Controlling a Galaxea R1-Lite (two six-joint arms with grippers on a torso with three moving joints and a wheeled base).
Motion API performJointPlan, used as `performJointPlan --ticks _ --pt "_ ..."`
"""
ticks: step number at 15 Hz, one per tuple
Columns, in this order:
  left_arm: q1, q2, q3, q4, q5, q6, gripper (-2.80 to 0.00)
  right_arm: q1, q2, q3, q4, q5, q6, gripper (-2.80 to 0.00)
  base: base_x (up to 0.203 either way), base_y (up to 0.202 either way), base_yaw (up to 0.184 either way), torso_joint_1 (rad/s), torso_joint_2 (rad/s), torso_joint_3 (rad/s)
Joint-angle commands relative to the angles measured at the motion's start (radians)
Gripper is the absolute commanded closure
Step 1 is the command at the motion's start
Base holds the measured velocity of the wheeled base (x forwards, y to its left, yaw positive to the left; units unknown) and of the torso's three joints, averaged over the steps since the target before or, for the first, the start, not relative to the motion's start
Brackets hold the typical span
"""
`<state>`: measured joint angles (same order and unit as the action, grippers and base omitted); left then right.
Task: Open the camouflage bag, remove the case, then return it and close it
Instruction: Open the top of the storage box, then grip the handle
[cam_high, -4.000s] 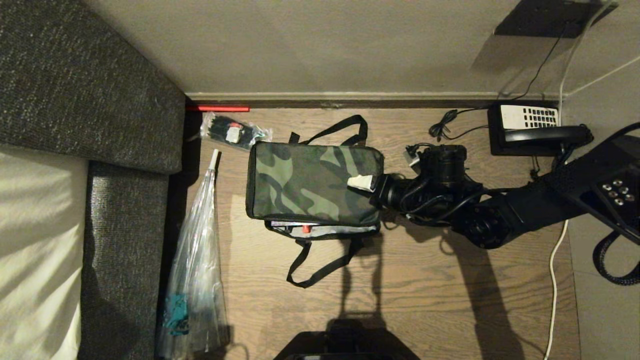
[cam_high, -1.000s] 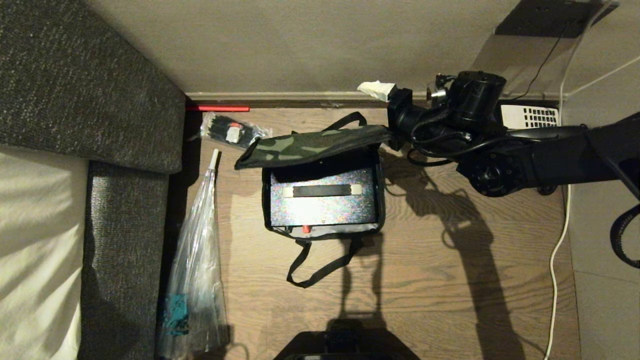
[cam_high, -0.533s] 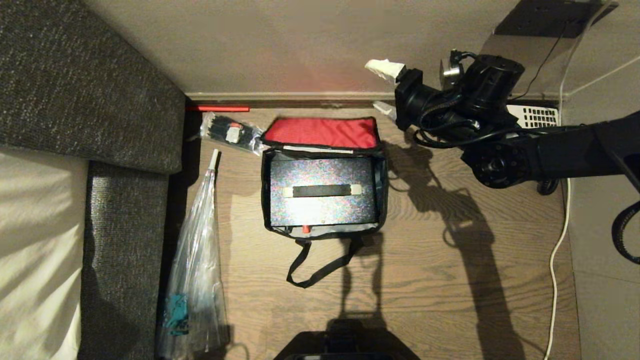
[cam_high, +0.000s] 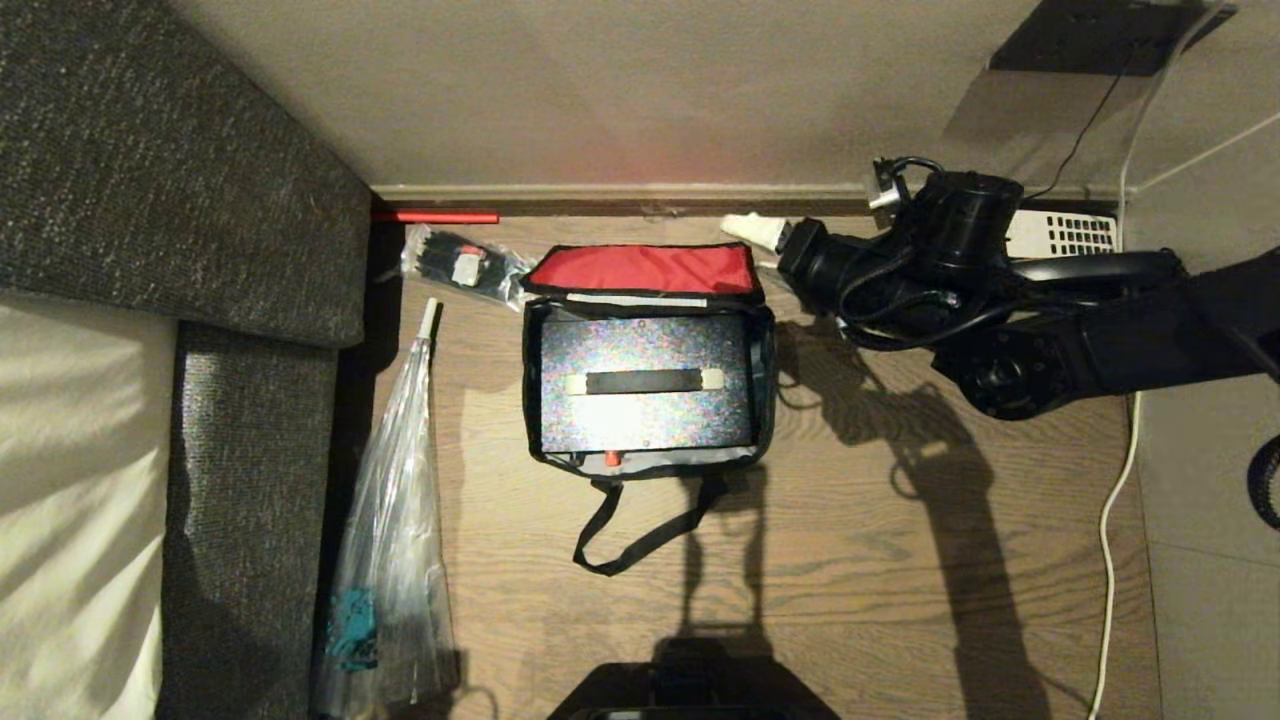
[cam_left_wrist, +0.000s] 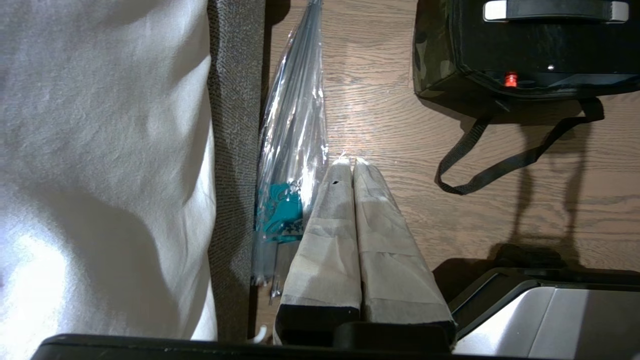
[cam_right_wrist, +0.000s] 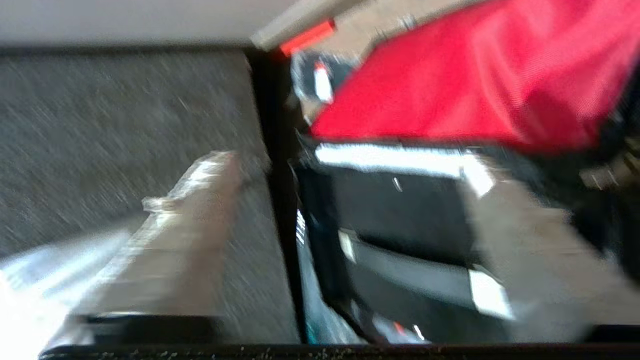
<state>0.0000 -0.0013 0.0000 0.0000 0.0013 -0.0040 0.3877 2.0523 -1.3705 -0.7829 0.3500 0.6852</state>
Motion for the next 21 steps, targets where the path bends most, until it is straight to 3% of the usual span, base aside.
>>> performJointPlan --ticks 1,3,6,10,15,19,21 --pt "0.0 0.001 0.0 0.0 0.0 -0.001 0.0 0.0 -0.056 0.04 0.027 0.003 -0.042 0.0 0.0 0.0 0.0 0.0 0.0 0.0" --pt "0.0 0.001 0.0 0.0 0.0 -0.001 0.0 -0.006 -0.103 0.089 0.107 0.0 -0.136 0.0 0.0 0.0 0.0 0.0 0.0 0.0" --pt "0.0 0.001 0.0 0.0 0.0 -0.001 0.0 -0.019 -0.183 0.198 0.195 -0.026 -0.168 0.0 0.0 0.0 0.0 0.0 0.0 0.0" --pt "0.0 0.001 0.0 0.0 0.0 -0.001 0.0 0.01 -0.304 0.38 0.357 -0.245 -0.253 0.0 0.0 0.0 0.0 0.0 0.0 0.0" --pt "0.0 0.001 0.002 0.0 0.0 -0.001 0.0 0.068 -0.467 0.583 0.407 -0.313 -0.293 0.0 0.0 0.0 0.0 0.0 0.0 0.0" --pt "0.0 0.001 0.0 0.0 0.0 -0.001 0.0 0.127 -0.602 0.688 0.499 -0.418 -0.355 0.0 0.0 0.0 0.0 0.0 0.0 0.0" --pt "0.0 0.001 0.0 0.0 0.0 -0.001 0.0 0.174 -0.617 0.718 0.522 -0.517 -0.421 0.0 0.0 0.0 0.0 0.0 0.0 0.0"
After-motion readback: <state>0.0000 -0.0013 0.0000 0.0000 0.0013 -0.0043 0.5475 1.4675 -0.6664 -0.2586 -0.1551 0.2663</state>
